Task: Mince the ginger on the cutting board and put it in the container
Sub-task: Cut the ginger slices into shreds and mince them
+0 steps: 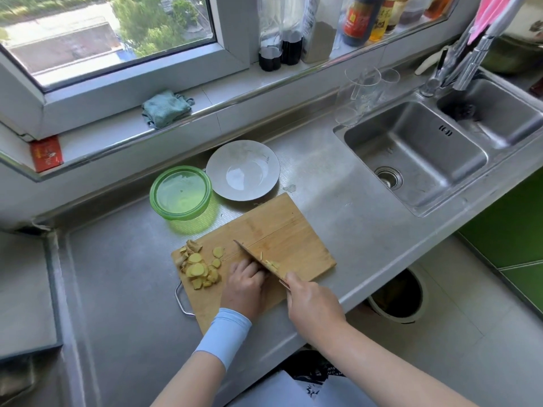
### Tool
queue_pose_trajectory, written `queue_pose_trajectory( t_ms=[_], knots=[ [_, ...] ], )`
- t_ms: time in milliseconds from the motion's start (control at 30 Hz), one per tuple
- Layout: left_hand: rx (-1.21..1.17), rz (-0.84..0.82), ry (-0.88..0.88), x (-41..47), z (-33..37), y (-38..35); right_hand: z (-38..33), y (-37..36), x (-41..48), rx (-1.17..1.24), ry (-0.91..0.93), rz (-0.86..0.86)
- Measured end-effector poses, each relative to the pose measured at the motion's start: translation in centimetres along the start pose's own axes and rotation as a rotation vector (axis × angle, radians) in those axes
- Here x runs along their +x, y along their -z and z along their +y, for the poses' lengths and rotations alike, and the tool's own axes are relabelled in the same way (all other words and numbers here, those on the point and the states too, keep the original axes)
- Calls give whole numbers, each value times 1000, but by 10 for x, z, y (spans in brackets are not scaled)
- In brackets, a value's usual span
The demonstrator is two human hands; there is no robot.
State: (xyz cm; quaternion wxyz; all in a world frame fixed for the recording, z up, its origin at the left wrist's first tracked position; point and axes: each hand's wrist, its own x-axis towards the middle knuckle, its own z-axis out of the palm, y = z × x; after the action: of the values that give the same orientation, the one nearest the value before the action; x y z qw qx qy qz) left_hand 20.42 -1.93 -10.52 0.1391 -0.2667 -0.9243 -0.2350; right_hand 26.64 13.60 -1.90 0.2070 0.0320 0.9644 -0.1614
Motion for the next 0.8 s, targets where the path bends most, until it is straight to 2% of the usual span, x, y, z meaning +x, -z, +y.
queue_pose_trajectory(
  t_ms=[300, 800],
  knots=[
    [23, -30, 82, -4, 4, -2, -1, 2, 0, 18, -4, -19],
    [-31, -28, 111, -5, 2, -4, 4, -4, -3, -22, -14, -41]
  ],
)
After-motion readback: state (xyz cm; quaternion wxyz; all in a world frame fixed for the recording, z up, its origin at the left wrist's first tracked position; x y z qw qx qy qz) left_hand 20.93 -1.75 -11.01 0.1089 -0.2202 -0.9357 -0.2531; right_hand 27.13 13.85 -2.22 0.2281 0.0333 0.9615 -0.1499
